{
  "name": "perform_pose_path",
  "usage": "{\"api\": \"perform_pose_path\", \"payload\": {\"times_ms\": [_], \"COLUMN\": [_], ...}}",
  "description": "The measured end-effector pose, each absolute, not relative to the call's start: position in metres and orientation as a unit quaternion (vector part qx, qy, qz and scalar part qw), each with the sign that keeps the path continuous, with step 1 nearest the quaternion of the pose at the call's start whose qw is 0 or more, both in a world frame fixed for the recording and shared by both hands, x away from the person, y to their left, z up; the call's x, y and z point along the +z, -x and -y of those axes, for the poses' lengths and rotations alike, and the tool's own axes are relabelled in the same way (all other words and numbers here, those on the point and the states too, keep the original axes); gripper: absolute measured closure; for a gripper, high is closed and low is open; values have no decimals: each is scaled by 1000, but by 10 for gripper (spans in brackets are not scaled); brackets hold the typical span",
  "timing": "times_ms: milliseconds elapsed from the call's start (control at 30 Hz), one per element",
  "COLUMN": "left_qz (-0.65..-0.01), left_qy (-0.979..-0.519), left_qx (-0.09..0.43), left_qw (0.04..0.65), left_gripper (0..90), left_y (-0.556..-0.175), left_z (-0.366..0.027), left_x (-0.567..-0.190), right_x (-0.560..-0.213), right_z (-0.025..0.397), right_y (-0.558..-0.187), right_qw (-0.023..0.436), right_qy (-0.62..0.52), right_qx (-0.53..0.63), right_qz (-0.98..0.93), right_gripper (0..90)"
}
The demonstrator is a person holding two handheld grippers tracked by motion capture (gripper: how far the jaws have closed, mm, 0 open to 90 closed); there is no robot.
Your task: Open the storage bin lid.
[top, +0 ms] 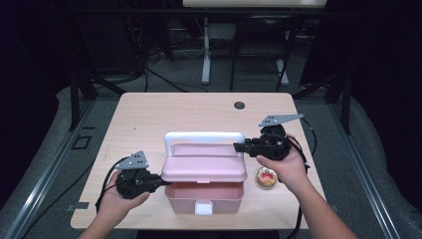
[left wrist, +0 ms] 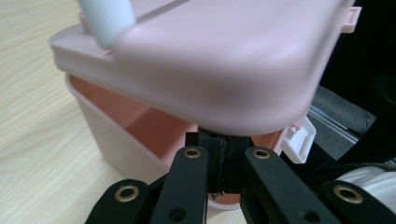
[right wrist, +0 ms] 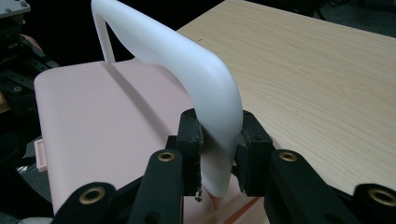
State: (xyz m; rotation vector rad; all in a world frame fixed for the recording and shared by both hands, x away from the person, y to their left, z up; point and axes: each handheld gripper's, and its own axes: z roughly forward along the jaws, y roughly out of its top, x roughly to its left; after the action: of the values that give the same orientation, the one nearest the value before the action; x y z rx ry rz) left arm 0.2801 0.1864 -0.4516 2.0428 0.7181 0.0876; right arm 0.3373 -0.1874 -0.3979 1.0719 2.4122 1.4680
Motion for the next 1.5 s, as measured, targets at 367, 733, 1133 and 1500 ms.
{"api": "perform_pose_path", "payload": {"times_ms": [367, 733, 1133, 1500], "left_qz": [-286, -287, -284, -290], "left_qy": [-833, -832, -829, -821], "left_qx": [36, 39, 50, 50], "left_qw": [471, 473, 479, 489], "left_gripper": [900, 900, 900, 900], "left_y": [-277, -278, -281, -289], "left_z": [-184, -184, -183, -184], "left_x": [-449, -447, -434, -424], "right_x": [-400, -398, -401, -419], "right_z": [188, 202, 219, 232], "right_y": [-338, -335, -318, -286], "right_qw": [58, 65, 90, 103], "right_qy": [-359, -376, -385, -388], "right_qx": [485, 499, 504, 509], "right_qz": [-795, -778, -768, -761], "right_gripper": [726, 681, 650, 646]}}
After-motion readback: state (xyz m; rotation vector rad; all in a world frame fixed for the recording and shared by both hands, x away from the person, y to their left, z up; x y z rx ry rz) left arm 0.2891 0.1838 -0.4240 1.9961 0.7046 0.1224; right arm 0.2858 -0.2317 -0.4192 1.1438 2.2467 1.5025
